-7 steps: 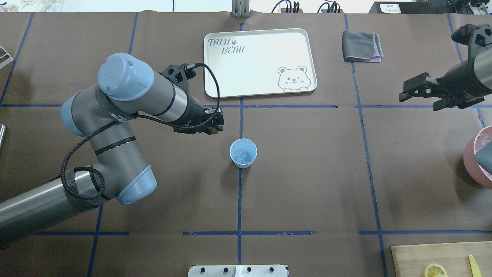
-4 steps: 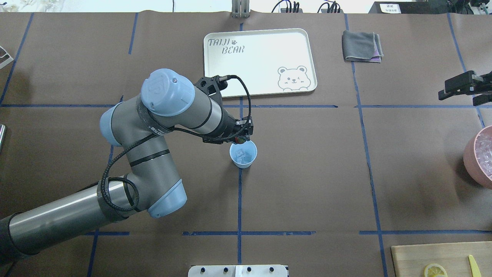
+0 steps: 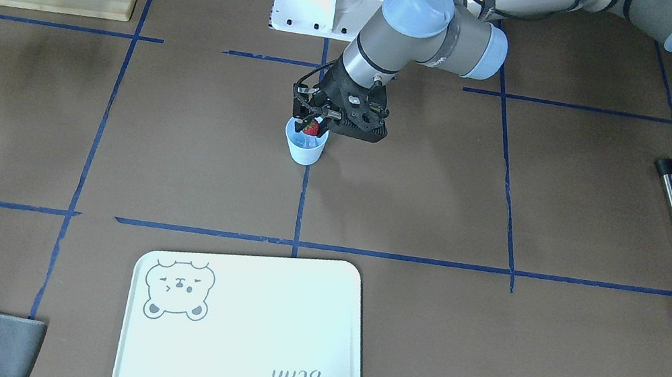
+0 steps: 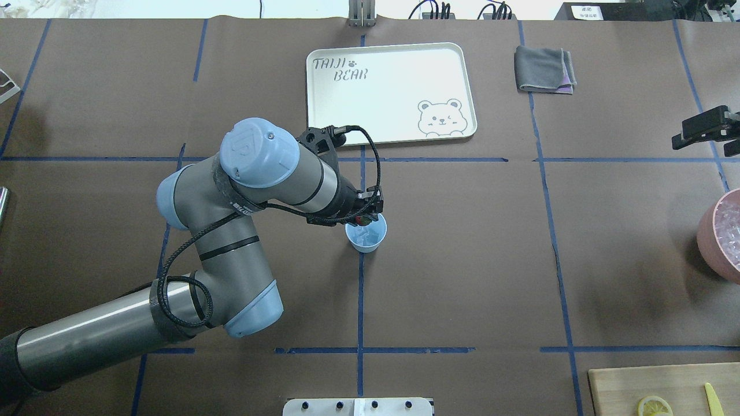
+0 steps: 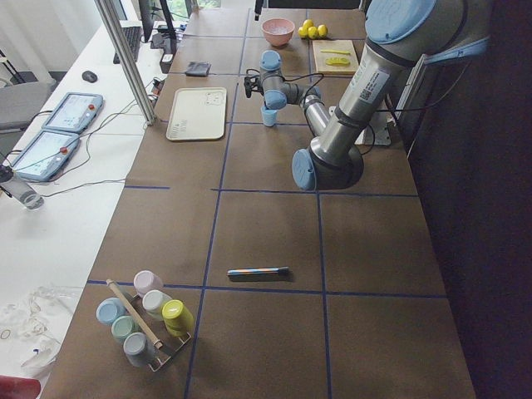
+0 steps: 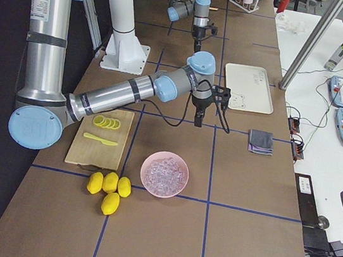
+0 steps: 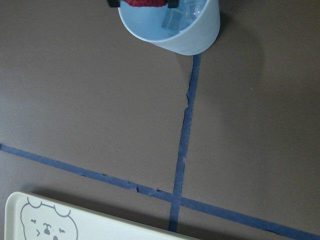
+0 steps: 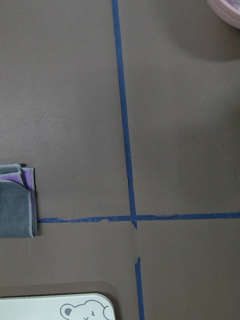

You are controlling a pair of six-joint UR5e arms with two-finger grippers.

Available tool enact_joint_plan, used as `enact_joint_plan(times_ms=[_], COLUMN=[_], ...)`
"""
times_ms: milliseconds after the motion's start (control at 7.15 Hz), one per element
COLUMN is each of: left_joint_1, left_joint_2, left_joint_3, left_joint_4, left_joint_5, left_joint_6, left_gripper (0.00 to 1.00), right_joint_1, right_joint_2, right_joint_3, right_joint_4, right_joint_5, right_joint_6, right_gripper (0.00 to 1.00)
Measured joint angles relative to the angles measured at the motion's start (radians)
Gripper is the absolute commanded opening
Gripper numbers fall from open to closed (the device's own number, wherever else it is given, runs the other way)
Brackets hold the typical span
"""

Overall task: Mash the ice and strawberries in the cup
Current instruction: 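Open the left gripper to drop the strawberry into the cup, then move the left gripper away from the cup toward the table edge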

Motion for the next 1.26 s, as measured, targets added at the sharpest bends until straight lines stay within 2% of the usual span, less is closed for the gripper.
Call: enact_joint_plan(times_ms=[419,699,839,1119,1258], left_joint_1=[-0.010,-0.076,-0.120,-0.220,-0.283], left_joint_2=[0.014,0.123,0.174,0.275,0.361], left_joint_3=[-0.022,-0.118,-0.175,-0.299,-0.347], left_joint_4=[0.001,0.024,0.098,0.326,0.381], left_joint_5=[-0.004,-0.011,-0.012,-0.012,-0.015], left_joint_6=[0.004,0.053,0.136,0.419,0.579], left_gripper=[0.89,0.89,0.89,0.90,0.90], right_joint_1=[0.003,0.036,0.060,0.101,0.109], right_joint_2=[-0.004,-0.005,-0.005,-0.004,-0.003], right_joint_3=[-0.013,-0.027,-0.049,-0.088,-0.096], right_joint_4=[0.006,-0.001,-0.003,-0.004,-0.004], right_joint_5=[0.001,0.006,0.015,0.036,0.041], right_joint_6=[-0.004,-0.048,-0.090,-0.160,-0.174], right_gripper=[1.00,1.00,1.00,1.00,1.00])
